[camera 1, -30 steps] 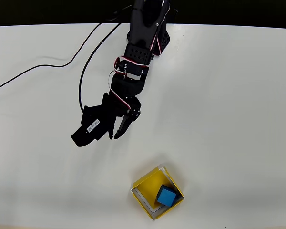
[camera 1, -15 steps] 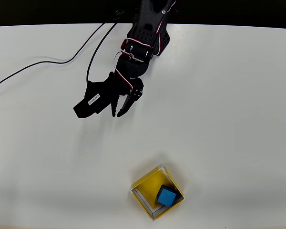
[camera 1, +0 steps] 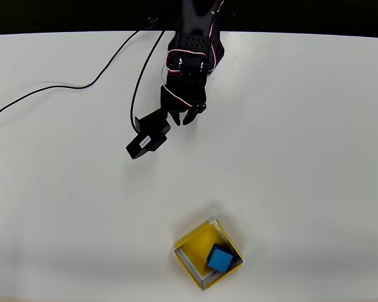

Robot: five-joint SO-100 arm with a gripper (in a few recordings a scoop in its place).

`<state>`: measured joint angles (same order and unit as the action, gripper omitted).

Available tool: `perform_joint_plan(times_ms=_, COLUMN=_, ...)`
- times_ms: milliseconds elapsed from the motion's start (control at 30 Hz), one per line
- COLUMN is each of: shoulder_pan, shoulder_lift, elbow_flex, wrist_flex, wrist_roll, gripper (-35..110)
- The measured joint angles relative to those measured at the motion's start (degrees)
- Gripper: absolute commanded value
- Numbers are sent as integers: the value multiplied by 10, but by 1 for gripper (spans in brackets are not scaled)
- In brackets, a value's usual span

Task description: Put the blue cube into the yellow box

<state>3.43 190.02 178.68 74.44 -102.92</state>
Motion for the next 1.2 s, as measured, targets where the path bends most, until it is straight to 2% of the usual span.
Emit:
perform_joint_plan(times_ms=200, shoulder_pan=-18, shoulder_lift=0, elbow_flex=0, wrist_flex=18, wrist_roll=192, gripper=1)
perform_joint_plan(times_ms=300, shoulder_pan=-20, shoulder_lift=0, elbow_flex=0, wrist_flex=18, wrist_roll=227, gripper=1)
perform_joint_plan(times_ms=1200, shoulder_pan=-33, shoulder_lift=0, elbow_flex=0, wrist_flex=18, wrist_roll=238, gripper=1)
